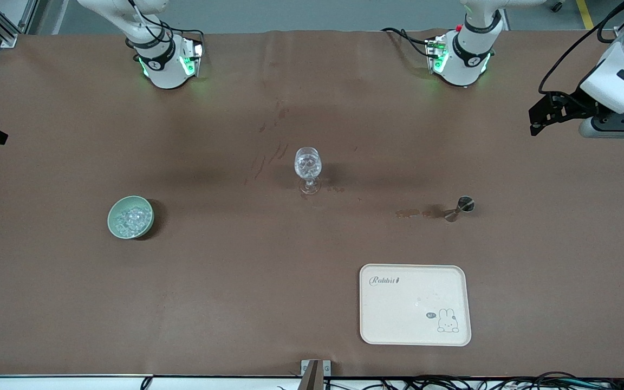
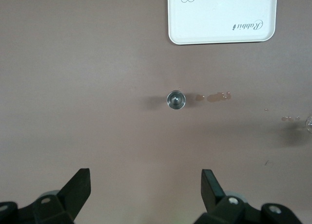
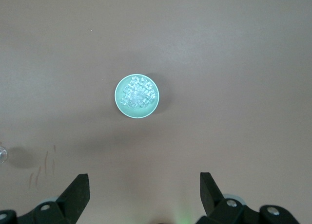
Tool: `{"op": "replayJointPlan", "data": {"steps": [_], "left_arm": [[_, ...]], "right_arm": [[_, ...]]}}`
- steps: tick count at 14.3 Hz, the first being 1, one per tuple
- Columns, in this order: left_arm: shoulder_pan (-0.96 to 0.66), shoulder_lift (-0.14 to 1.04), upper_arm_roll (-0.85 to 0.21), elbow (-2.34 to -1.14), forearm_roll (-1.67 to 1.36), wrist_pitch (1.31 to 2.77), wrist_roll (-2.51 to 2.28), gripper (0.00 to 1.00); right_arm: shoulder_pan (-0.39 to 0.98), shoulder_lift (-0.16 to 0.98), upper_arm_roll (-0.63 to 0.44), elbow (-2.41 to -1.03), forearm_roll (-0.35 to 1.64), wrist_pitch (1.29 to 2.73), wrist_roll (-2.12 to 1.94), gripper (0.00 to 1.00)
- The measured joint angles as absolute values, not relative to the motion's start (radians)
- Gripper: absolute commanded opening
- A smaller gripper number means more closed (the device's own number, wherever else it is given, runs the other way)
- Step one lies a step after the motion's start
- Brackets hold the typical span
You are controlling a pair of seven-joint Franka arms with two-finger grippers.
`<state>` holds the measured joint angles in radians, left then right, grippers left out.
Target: Pour wine and add ice with both arms
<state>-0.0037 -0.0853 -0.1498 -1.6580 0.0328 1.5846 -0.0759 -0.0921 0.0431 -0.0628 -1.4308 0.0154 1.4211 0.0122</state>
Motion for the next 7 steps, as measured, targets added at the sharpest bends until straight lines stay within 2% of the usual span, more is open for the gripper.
{"op": "replayJointPlan", "data": {"steps": [7], "left_arm": [[0.009, -0.066, -0.144, -1.625, 0.021, 1.586, -0.076, 1.0]], "right_arm": [[-0.092, 0.043, -0.063, -1.431, 0.015, 1.421, 0.012, 1.0]]}}
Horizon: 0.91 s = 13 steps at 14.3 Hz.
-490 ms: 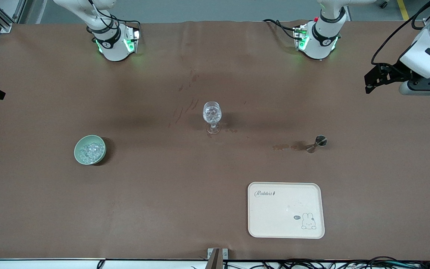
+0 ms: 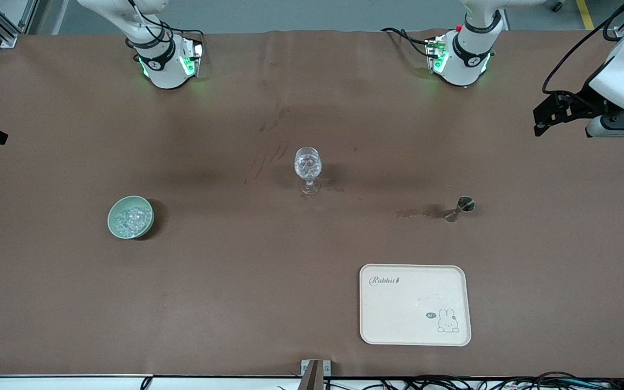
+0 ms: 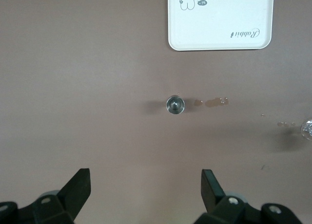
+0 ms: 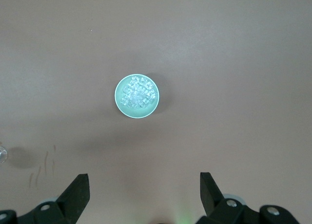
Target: Pour wine and add ice with both arms
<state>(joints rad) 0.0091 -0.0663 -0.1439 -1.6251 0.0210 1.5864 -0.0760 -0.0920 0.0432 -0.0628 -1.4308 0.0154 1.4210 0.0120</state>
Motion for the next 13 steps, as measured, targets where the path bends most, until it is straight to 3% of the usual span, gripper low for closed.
{"op": "replayJointPlan", "data": {"steps": [6, 13], "left_arm": [[0.119, 0.103, -0.139, -1.565, 0.021, 1.594, -0.068, 1.0], [0.226, 0.313, -0.138, -1.557, -0.023, 1.602, -0.212, 1.0]], "right_arm": [[-0.065, 0.066, -0.055, -1.462, 0.023, 1.429, -0.014, 1.0], [-0.058, 0.119, -0.06, -1.79, 0.061, 1.775, -0.124, 1.0]]}}
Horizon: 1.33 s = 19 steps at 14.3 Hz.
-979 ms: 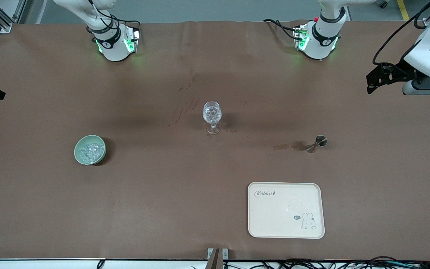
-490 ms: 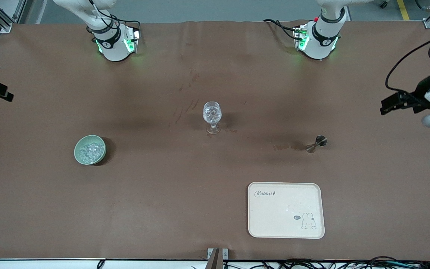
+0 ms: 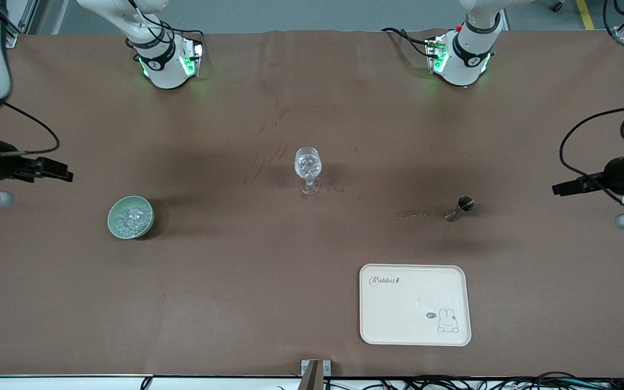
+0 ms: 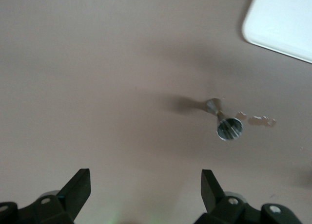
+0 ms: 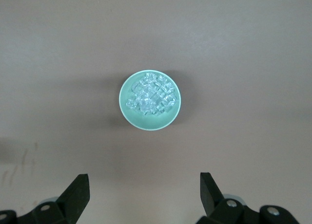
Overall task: Pour wine and add ice with both arms
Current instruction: 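Reach the right gripper to the ice bowl while the left gripper reaches the jigger, then grasp an ice cube with the right gripper while the left gripper grasps the jigger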
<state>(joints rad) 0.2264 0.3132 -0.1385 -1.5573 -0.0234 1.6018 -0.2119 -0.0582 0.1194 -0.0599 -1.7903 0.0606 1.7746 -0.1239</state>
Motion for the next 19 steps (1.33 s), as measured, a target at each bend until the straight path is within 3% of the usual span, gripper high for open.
{"op": "replayJointPlan", "data": {"steps": [4, 9, 15, 19], "left_arm": [[0.269, 0.454, -0.138, -1.558, -0.135, 1.602, -0.35, 1.0], [0.31, 0.666, -0.138, -1.551, -0.313, 1.606, -0.539, 1.0], [0.341, 0.772, -0.138, -1.544, -0.566, 1.606, -0.623, 0.92], [0.346, 0.847, -0.138, -1.545, -0.687, 1.606, -0.648, 0.82]], "right_arm": [[-0.026, 0.139, -0.056, -1.993, 0.061, 1.991, -0.127, 1.0], [-0.018, 0.281, -0.052, -2.029, 0.061, 2.19, -0.131, 1.0], [0.003, 0.378, -0.051, -2.029, 0.061, 2.318, -0.154, 0.67], [0.004, 0.386, -0.052, -2.04, 0.06, 2.347, -0.173, 0.6]]}}
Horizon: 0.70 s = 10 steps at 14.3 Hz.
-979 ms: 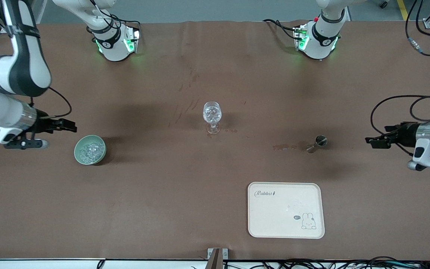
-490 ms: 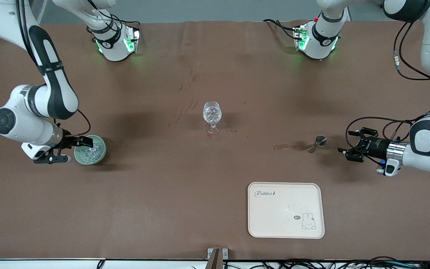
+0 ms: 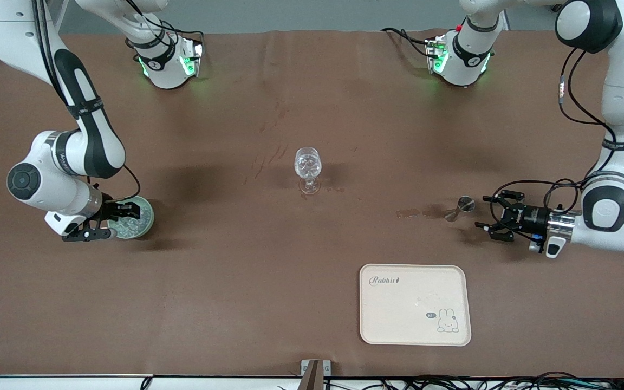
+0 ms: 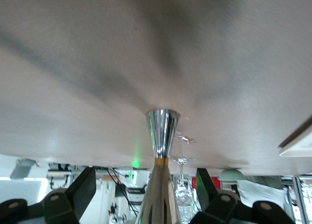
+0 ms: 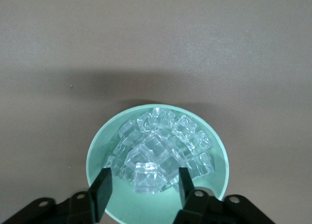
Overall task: Pour wine and add ice with both arms
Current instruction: 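Grasp an ice cube with the right gripper while the left gripper grasps the jigger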
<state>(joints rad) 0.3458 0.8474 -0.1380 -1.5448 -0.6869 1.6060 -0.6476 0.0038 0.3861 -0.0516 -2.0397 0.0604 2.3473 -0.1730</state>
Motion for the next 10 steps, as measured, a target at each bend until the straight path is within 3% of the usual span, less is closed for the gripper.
{"op": "replayJointPlan", "data": {"steps": [3, 10], "left_arm": [[0.346, 0.882, -0.139, -1.546, -0.695, 1.605, -0.648, 0.73], [0.338, 0.893, -0.156, -1.556, -0.714, 1.596, -0.642, 0.67]], "right_arm": [[0.004, 0.406, -0.052, -2.042, 0.06, 2.362, -0.18, 0.54], [0.004, 0.416, -0.053, -2.055, 0.06, 2.383, -0.182, 0.5]]}}
